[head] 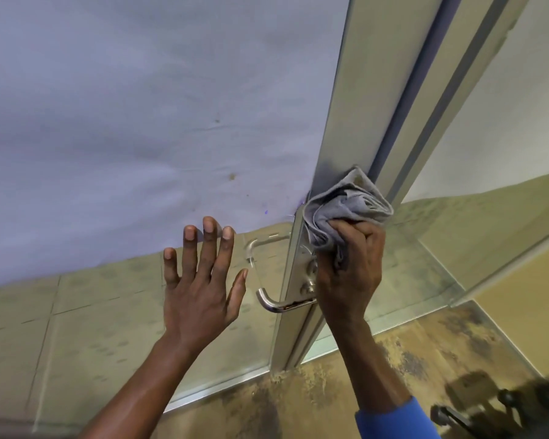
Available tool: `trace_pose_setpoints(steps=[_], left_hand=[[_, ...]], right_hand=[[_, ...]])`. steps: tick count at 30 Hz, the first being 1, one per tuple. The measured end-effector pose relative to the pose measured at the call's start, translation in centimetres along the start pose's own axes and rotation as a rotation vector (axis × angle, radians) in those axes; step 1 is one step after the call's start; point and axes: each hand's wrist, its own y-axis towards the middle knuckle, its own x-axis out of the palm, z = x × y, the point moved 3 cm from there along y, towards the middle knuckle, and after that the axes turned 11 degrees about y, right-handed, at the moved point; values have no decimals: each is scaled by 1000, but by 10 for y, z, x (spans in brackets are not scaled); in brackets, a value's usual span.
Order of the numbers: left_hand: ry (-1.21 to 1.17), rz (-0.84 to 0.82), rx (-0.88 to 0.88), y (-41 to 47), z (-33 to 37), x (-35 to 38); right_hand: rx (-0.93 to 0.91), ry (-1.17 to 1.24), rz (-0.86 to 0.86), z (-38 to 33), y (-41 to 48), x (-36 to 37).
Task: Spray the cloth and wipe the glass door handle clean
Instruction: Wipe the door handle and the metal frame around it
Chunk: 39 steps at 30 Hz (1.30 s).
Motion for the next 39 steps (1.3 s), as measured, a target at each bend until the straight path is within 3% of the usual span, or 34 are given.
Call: trace_pose_setpoints(steps=[2,7,9,13,15,23,25,30,32,36,39], left_hand=[[2,1,-2,-1,0,1],[8,8,-7,-2,2,2],[18,6,-9,-1,2,3],[16,2,-6,-2,2,3],[7,4,-12,-1,2,2],[13,8,-19,-3,3,6],[16,5,-15,-2,2,5],[24,-4,-10,-1,2,2],[20,-3,-6,0,2,1],[28,0,-5,0,2,0],[29,2,-9,0,2,0]], right_hand=[[0,12,-34,-7,-4,9],[-50,-94,-385,14,-44,-5],[-21,-120,-341,16,-37,-12],[-89,-59,-32,-1,6,-10],[-102,-19,1,-6,21,-2],[-259,-184,-429,21,-18,-16],[-234,-238,-381,24,-19,-24],[-119,-102,-36,-4,13,-15],[-116,-50,-24,-12,23,-3],[-152,-39,-225,-4,6,1],[-282,-182,-420,20,-17,-18]])
